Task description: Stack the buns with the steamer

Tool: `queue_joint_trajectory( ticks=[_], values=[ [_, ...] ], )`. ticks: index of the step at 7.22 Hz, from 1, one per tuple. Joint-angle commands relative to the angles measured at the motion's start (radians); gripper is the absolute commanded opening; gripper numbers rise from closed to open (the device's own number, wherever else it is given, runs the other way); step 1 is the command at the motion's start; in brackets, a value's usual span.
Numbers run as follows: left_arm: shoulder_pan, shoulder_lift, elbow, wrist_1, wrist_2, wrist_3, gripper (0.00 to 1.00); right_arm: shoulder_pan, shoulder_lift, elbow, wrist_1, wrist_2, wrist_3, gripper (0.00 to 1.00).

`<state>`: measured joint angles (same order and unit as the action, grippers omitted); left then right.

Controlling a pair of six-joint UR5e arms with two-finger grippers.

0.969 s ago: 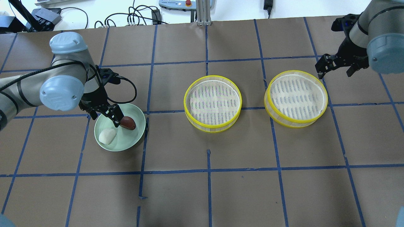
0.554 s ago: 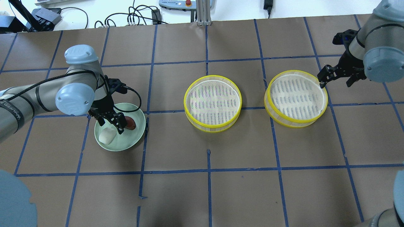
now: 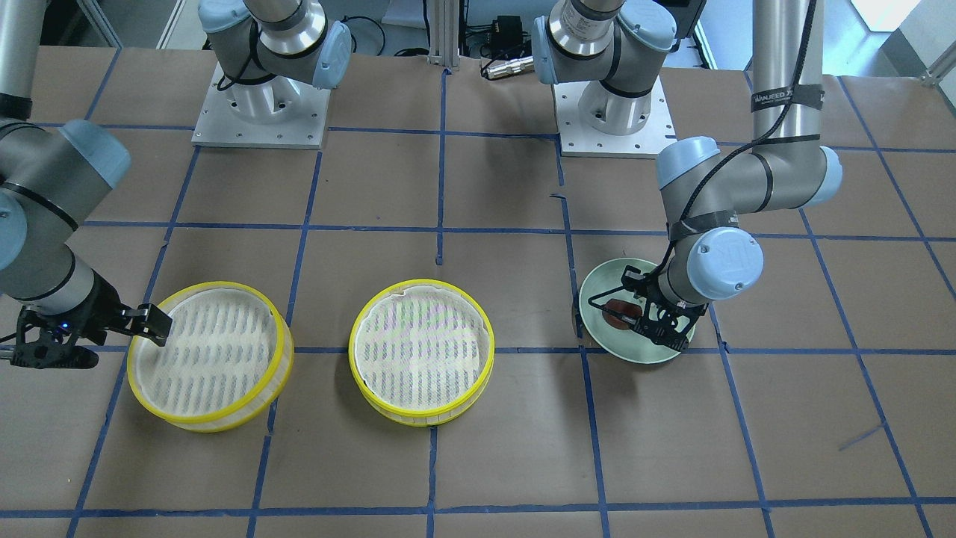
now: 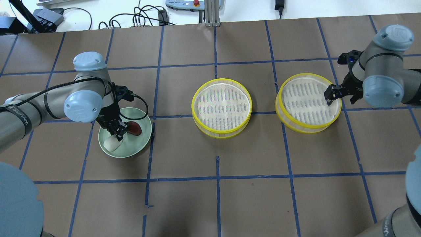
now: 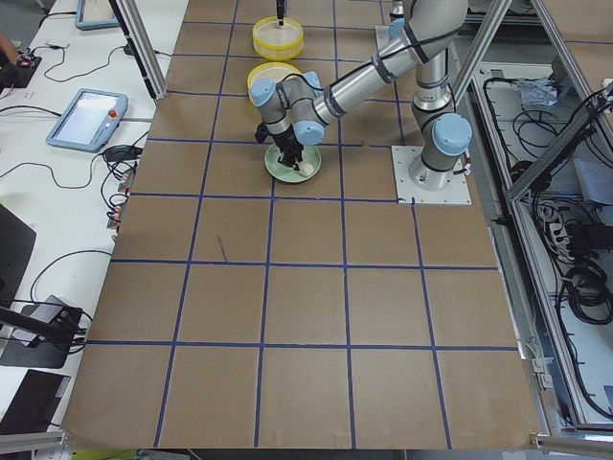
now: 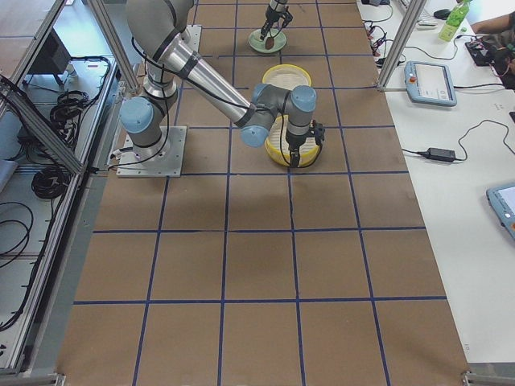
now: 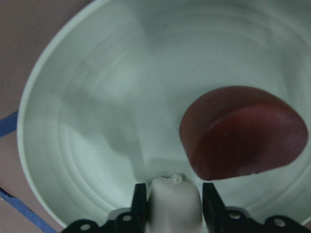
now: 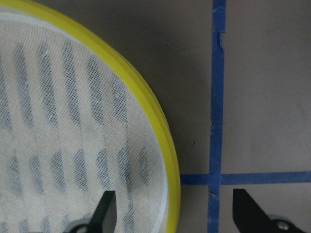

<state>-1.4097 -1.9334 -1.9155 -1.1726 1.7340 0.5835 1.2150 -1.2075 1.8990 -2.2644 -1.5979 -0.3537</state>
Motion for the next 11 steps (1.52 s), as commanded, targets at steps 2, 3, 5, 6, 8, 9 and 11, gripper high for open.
queue_joint_trajectory(
  ticks=[2, 3, 5, 6, 8, 9, 11],
  values=[
    [-0.012, 0.054, 0.105, -0.085, -0.042, -0.180, 0.22, 0.000, 0.005, 0.008, -0.023, 0.001, -0.044, 0.14],
    [-0.012, 0.069, 0.166, -0.155, -0.136, -0.302, 0.22, 0.000, 0.003, 0.002, -0.024, 0.001, -0.045, 0.08],
    [-0.063, 0.065, 0.228, -0.225, -0.403, -0.654, 0.22, 0.000, -0.003, -0.033, -0.012, -0.001, -0.047, 0.07],
    [-0.124, 0.047, 0.225, -0.208, -0.524, -0.812, 0.22, 0.000, -0.009, -0.040, -0.007, -0.001, -0.044, 0.06],
    [-0.225, -0.036, 0.226, -0.019, -0.767, -1.052, 0.22, 0.000, -0.015, -0.072, 0.006, 0.001, -0.036, 0.05],
    [-0.279, -0.086, 0.228, 0.151, -0.790, -1.176, 0.22, 0.000, -0.018, -0.083, 0.022, 0.001, -0.034, 0.05],
    [-0.287, -0.093, 0.227, 0.177, -0.781, -1.202, 0.87, 0.000, -0.049, -0.093, 0.054, 0.002, -0.034, 0.05]
  ],
)
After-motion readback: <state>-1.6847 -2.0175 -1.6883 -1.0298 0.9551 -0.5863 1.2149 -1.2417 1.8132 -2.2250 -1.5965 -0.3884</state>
